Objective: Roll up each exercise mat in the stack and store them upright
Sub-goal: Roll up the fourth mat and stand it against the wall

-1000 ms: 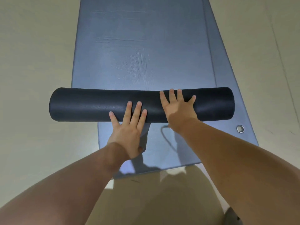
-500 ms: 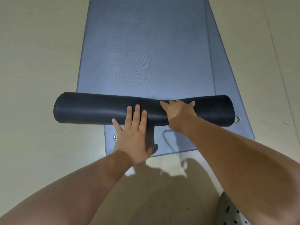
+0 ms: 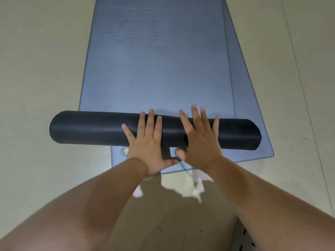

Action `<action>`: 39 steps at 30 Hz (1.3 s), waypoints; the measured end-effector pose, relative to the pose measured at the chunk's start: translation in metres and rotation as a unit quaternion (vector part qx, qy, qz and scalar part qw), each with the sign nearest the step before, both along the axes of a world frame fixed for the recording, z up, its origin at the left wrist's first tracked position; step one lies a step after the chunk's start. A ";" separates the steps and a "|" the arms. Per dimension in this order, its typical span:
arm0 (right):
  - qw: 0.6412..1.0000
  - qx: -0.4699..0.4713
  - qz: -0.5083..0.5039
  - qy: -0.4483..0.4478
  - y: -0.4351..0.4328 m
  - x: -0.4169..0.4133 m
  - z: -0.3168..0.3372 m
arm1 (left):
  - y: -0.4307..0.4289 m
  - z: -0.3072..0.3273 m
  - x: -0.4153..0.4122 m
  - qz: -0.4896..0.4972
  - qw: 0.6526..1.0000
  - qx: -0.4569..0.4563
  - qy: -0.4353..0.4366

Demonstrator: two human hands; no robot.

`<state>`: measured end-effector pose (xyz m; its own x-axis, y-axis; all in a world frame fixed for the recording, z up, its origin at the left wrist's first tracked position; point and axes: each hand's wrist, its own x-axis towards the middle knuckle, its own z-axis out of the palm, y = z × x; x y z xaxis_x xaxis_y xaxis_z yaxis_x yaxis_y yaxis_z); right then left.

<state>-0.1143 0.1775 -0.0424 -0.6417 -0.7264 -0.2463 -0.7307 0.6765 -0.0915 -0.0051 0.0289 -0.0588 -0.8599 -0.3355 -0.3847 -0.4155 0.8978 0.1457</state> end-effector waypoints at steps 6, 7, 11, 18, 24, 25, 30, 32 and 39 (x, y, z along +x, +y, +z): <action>0.998 0.012 -0.048 0.034 0.012 0.025 -0.026 | -0.043 0.015 -0.066 -0.011 0.997 0.019 -0.069; 0.998 0.039 -0.042 0.014 0.009 0.017 -0.026 | -0.049 0.017 -0.076 -0.014 0.996 0.020 -0.081; 0.995 0.093 -0.016 -0.017 -0.013 -0.028 -0.020 | -0.057 0.017 -0.080 -0.036 0.998 -0.035 -0.031; 0.993 0.100 -0.013 -0.054 -0.054 -0.104 -0.010 | -0.061 -0.006 -0.058 -0.067 0.990 -0.081 -0.092; 0.993 0.112 0.014 0.032 -0.058 -0.085 -0.025 | -0.099 0.003 -0.116 -0.069 0.989 -0.055 -0.123; 0.992 0.120 0.007 0.038 -0.063 -0.088 -0.028 | -0.101 0.003 -0.119 -0.069 0.988 -0.063 -0.122; 0.986 0.157 -0.005 0.054 -0.088 -0.111 -0.024 | -0.097 -0.007 -0.119 -0.052 0.991 -0.104 -0.063; 0.986 0.161 -0.002 0.036 -0.089 -0.115 -0.020 | -0.100 -0.004 -0.121 -0.048 0.993 -0.095 -0.048; 0.989 0.144 -0.011 -0.007 -0.072 -0.089 -0.012 | -0.087 0.018 -0.093 -0.055 0.996 -0.057 -0.045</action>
<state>-0.2034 0.1055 -0.0547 -0.6519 -0.6102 -0.4503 -0.7150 0.6923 0.0970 -0.0984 -0.0578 -0.0412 -0.8580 -0.2867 -0.4263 -0.3205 0.9472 0.0080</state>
